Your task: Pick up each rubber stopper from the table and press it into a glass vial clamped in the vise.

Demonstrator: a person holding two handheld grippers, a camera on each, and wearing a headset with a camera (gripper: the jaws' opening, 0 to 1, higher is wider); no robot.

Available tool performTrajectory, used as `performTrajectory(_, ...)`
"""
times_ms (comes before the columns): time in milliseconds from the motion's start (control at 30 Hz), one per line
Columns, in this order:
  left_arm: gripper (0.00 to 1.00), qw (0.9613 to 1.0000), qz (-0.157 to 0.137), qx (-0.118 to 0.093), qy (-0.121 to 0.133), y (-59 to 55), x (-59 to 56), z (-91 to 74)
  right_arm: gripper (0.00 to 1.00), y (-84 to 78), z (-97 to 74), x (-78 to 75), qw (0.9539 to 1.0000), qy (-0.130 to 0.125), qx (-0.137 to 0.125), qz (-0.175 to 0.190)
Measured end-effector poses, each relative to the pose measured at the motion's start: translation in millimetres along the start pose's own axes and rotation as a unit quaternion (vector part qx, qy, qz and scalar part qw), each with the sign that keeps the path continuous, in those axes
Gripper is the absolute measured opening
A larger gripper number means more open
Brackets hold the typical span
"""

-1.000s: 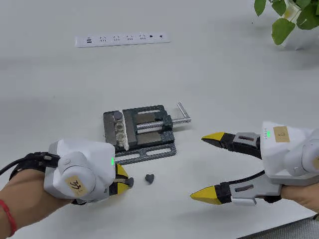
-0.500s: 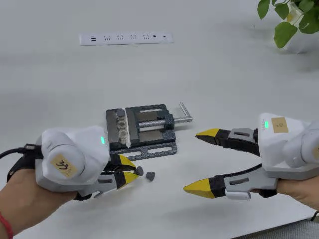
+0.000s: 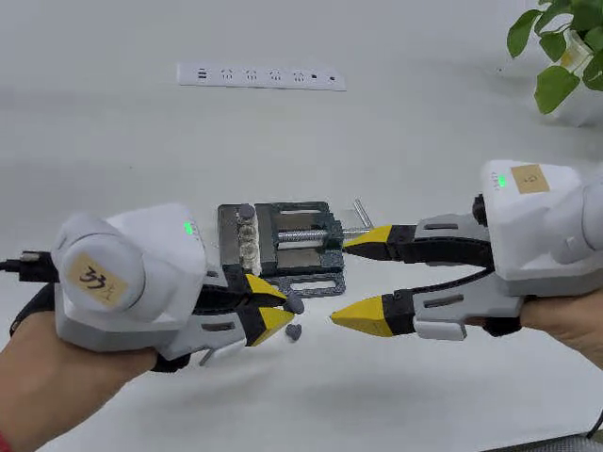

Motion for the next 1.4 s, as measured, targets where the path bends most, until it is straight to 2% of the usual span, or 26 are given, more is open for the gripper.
performTrajectory(200,0.04,0.9997,-0.003,-0.022,-0.001,6.4,-8.3,-1.4,0.22,13.1,5.1,5.9,0.9986,0.044,0.021,-0.023)
performTrajectory(500,0.04,0.9993,0.002,-0.038,-0.002,15.2,-17.5,-5.5,0.12,22.5,11.2,8.3,0.9952,0.071,0.042,-0.052)
performTrajectory(700,0.04,0.9989,0.005,-0.046,-0.003,19.3,-19.2,-9.3,0.09,24.0,13.7,9.4,0.9935,0.082,0.052,-0.06)
performTrajectory(1400,0.04,0.9989,0.027,-0.034,-0.019,17.8,-19.9,-12.7,0.07,26.8,15.4,12.3,0.9905,0.099,0.062,-0.072)
Point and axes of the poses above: the centre of the closed fingertips' face, and the gripper's own axes: z roughly forward along the fingers, x roughly to its left, y roughly out of its top, the point moved 10 cm from there along -z, roughly backward along the fingers, and after that the axes turned 8 degrees about -y, right-handed, at the moved point
